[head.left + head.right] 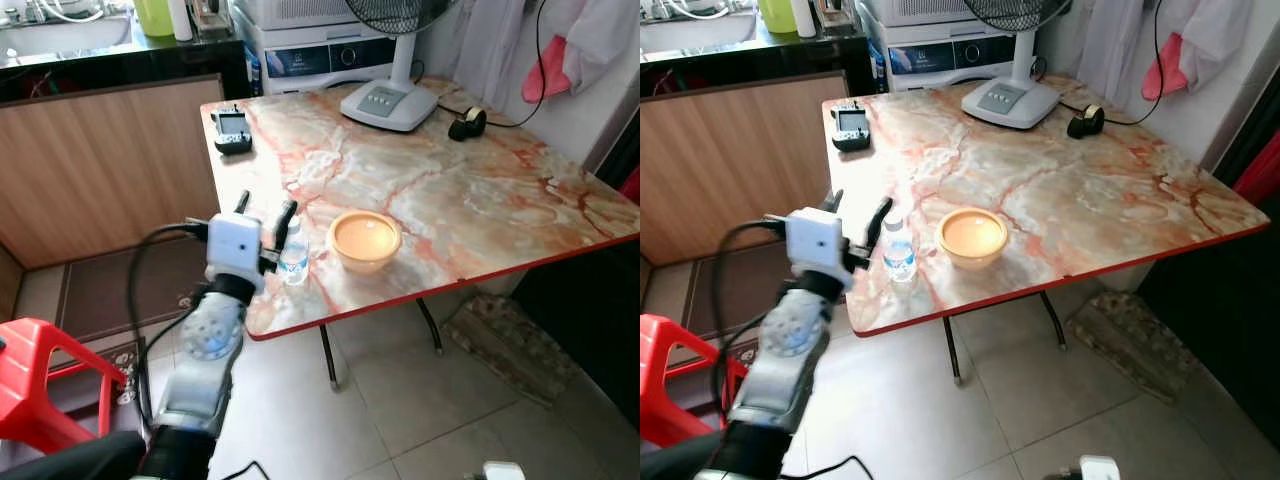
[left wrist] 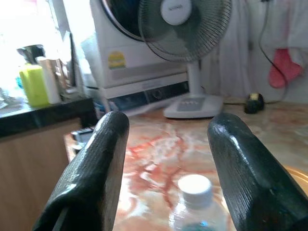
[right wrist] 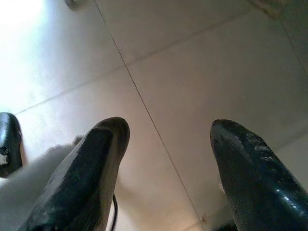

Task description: Restocking fridge

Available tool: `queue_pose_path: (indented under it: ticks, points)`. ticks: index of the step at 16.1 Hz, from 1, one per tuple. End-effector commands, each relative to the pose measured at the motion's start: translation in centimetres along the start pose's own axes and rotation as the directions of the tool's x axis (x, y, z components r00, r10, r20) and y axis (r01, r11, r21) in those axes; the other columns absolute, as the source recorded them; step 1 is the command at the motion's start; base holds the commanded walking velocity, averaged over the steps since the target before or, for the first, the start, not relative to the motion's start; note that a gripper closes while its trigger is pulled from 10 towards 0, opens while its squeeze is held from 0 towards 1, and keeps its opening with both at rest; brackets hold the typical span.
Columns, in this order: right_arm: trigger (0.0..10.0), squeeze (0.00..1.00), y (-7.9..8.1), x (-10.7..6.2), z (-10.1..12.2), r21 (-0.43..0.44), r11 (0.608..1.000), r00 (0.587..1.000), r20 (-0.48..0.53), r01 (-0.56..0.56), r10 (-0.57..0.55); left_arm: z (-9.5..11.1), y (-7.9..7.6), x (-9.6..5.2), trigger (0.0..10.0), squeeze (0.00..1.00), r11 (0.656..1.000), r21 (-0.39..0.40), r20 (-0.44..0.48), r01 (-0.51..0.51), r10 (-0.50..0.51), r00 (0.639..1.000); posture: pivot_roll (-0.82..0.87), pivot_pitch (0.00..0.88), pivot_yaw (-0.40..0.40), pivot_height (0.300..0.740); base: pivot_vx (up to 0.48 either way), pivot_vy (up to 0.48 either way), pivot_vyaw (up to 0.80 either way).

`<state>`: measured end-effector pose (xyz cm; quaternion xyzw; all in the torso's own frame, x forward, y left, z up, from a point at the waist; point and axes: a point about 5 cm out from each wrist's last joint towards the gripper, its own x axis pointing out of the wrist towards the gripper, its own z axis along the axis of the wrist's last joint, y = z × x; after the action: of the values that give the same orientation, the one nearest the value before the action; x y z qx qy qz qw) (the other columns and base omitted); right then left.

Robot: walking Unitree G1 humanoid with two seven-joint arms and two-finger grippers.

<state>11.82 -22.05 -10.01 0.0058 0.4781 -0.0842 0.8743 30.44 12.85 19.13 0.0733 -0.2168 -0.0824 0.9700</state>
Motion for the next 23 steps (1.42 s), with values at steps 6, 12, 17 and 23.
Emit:
queue_pose_path:
  ticks: [6,12,17,23]
  points:
    - [10.0,0.0,0.1,-0.4,-1.0,0.003,1.0,1.0,-0.006,-0.024,0.024,0.6,0.5,-1.1,10.0,0.0,0.999,0.012,-0.037,-0.052,0.053,0.998,0.15,0.054,-0.043,0.74,0.0,0.0,0.0]
    - [10.0,0.0,-0.4,-0.8,-1.7,0.01,0.999,0.999,-0.001,-0.038,0.038,1.4,-0.4,-0.9,10.0,0.0,0.999,-0.019,-0.035,-0.032,0.031,0.999,0.14,0.033,-0.057,0.74,0.0,0.0,0.0]
    - [10.0,0.0,-0.2,-0.9,-2.0,0.03,0.998,0.998,0.006,-0.064,0.063,1.7,-0.5,-0.6,10.0,0.0,0.999,-0.029,-0.03,-0.03,0.029,0.999,0.13,0.031,-0.052,0.74,0.0,0.0,-0.43]
    - [10.0,0.0,-0.3,-0.8,-1.7,0.042,0.997,0.998,0.024,-0.064,0.063,2.3,-0.6,-0.4,10.0,0.0,0.999,-0.023,-0.016,-0.032,0.031,0.999,0.13,0.098,-0.058,0.74,0.206,0.0,0.0]
